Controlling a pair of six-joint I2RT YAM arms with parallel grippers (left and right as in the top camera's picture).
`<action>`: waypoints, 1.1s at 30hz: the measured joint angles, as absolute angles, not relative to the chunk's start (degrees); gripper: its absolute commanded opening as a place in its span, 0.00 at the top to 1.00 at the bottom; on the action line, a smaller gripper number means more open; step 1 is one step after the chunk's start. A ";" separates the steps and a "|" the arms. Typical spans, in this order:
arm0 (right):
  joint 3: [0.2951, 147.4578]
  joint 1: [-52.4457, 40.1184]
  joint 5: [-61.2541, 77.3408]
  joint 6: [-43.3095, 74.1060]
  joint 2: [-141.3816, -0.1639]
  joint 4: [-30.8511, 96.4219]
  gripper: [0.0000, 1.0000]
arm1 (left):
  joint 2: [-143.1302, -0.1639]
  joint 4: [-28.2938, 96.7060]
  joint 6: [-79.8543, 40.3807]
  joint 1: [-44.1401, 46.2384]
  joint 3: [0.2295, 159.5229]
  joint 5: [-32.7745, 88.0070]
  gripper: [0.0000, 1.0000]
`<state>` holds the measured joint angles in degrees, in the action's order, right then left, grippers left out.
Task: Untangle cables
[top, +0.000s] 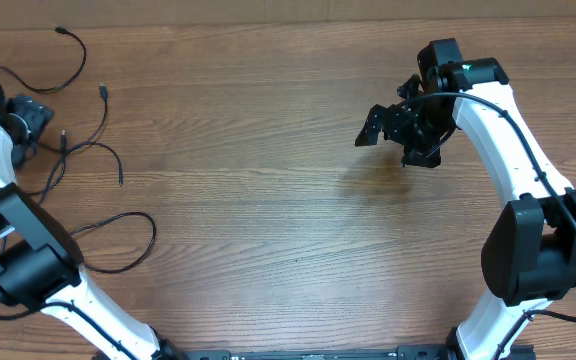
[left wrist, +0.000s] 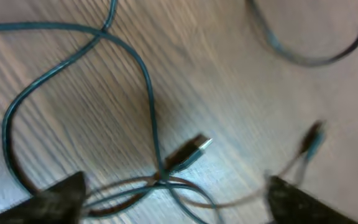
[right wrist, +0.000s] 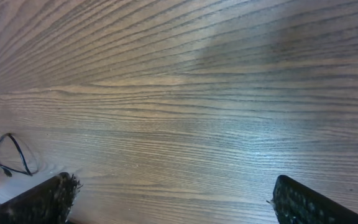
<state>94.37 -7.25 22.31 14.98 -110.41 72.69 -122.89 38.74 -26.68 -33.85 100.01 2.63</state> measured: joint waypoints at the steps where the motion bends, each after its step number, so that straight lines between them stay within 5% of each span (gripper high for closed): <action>1: 94.37 -7.22 22.31 14.98 -110.41 72.69 0.00 | -124.38 38.74 -25.50 -33.85 100.01 2.96 0.00; 3: 94.37 -7.25 22.48 15.00 -110.41 72.71 0.00 | -127.74 38.74 -23.27 -33.85 100.01 3.51 0.02; 5: 94.37 -7.25 22.72 14.98 -110.41 72.82 0.00 | -130.47 38.59 -21.41 -33.85 100.03 3.11 0.23; 7: 94.37 -7.25 22.83 14.98 -110.41 72.95 0.00 | -130.58 37.60 -20.58 -33.82 100.12 3.92 0.29; 12: 94.37 -7.22 23.16 14.98 -110.41 72.95 0.00 | -131.15 37.01 -19.31 -33.71 100.09 4.32 0.83; 14: 94.37 -7.22 23.14 15.00 -110.41 72.93 0.00 | -131.31 36.75 -18.79 -33.71 100.09 4.23 0.93; 27: 94.37 -7.22 23.16 14.98 -110.41 72.93 0.00 | -126.21 37.21 -24.32 -33.71 100.66 4.12 0.95; 29: 94.37 -7.25 23.16 14.98 -110.41 72.90 0.00 | -124.07 37.28 -26.26 -33.71 100.66 4.16 0.86; 30: 94.37 -7.22 23.16 15.00 -110.41 72.93 0.00 | -122.43 37.34 -27.57 -33.71 100.77 4.21 0.96; 33: 94.37 -7.25 23.16 14.96 -110.41 72.82 0.00 | -120.70 37.69 -28.99 -33.71 101.25 4.29 0.96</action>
